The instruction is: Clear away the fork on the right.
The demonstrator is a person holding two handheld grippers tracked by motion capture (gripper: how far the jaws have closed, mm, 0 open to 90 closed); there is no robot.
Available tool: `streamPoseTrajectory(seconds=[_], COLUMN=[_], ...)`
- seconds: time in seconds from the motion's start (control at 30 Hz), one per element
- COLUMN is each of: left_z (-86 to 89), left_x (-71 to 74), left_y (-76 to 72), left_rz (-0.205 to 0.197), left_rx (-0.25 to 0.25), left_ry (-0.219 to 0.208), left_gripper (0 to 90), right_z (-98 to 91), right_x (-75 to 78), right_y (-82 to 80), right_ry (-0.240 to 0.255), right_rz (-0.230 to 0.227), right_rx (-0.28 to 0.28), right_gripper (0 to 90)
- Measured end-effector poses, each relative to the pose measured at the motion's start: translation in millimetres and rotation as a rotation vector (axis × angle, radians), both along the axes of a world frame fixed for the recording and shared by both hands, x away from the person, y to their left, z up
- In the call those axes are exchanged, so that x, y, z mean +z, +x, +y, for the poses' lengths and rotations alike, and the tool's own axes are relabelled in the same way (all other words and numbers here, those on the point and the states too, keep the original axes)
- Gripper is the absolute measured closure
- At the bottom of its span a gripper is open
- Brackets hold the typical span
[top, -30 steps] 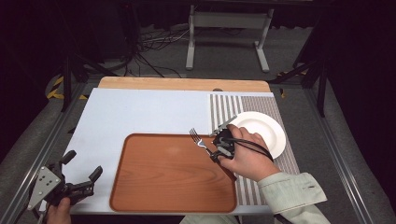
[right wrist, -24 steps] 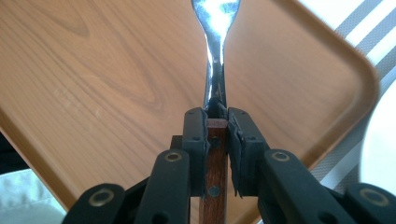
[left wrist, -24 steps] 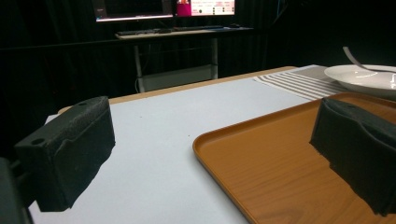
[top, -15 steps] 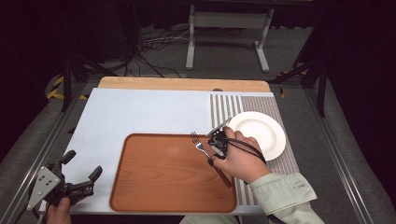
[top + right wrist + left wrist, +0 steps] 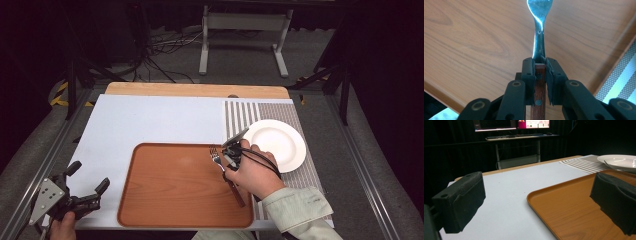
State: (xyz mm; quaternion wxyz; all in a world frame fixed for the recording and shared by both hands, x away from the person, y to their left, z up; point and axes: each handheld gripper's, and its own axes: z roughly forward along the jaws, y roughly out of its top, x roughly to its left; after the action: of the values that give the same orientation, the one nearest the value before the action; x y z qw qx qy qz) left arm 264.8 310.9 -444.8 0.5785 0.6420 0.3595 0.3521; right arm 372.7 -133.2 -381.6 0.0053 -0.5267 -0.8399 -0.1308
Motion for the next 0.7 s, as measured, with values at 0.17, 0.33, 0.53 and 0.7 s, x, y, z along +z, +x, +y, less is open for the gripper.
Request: streamPoseTrajectory(seconds=[0.17, 0.33, 0.53, 0.7], left_z=[0.4, 0.3, 0.0, 0.3], left_x=[0.1, 0.1, 0.0, 0.1], left_y=[-0.2, -0.2, 0.0, -0.1], left_rz=[0.001, 0.001, 0.0, 0.0], left_rx=[0.003, 0.003, 0.001, 0.003], left_ry=[0.001, 0.002, 0.0, 0.002], left_gripper=[0.6, 0.6, 0.6, 0.6], right_z=[0.1, -1.0, -0.5, -0.1], right_x=[-5.6, -9.9, -16.5, -21.2], right_y=[1.2, 3.0, 3.4, 4.2], right_ry=[0.004, 0.0, -0.008, -0.012], right_rz=[0.013, 0.019, 0.032, 0.052], right_rx=[-0.01, -0.02, -0.024, -0.03], right_gripper=[78.7, 78.7, 78.6, 78.6])
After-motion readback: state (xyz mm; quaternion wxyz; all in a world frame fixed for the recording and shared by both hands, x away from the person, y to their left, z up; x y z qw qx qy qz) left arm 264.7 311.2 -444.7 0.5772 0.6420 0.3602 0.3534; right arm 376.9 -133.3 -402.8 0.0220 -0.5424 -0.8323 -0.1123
